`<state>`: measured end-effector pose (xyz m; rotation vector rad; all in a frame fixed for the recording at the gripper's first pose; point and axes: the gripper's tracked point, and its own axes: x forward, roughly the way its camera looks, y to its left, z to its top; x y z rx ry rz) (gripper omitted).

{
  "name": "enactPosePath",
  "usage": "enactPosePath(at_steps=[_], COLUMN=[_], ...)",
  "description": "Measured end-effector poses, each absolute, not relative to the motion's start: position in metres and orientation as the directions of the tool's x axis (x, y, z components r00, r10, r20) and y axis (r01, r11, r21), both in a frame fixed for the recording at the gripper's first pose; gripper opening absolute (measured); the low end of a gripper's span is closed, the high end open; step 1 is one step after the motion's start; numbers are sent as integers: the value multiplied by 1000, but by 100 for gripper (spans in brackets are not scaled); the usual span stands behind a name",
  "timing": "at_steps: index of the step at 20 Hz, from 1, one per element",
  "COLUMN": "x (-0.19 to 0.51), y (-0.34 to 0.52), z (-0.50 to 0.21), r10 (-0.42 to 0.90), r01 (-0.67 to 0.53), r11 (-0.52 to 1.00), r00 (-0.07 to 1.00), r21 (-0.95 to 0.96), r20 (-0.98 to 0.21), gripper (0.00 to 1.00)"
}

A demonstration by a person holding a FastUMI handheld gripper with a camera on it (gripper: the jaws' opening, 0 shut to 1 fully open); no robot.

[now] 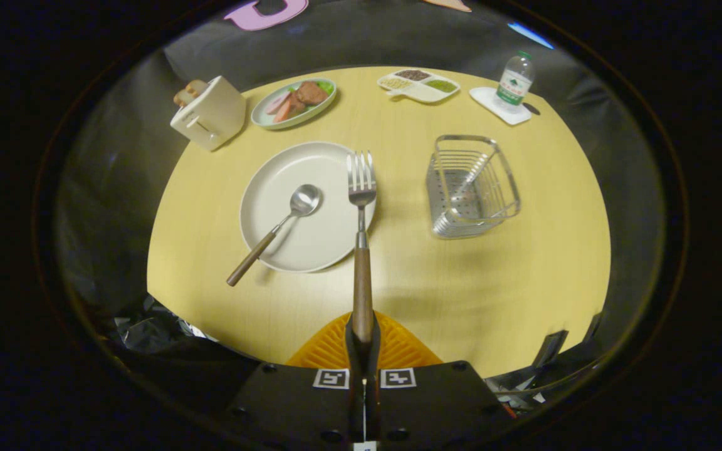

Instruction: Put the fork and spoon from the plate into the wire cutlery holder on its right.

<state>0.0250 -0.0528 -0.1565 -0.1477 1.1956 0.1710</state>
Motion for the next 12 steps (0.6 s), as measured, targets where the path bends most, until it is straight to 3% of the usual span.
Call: enactPosePath(at_steps=[7,12], x=[38,44], y=[-115,-133], z=[-129,-137], r10=[-27,-78], r01=[-106,-157], r11=[992,980], r00=[325,246], r21=[-65,-119], r20=[-945,-966], gripper=[4,4])
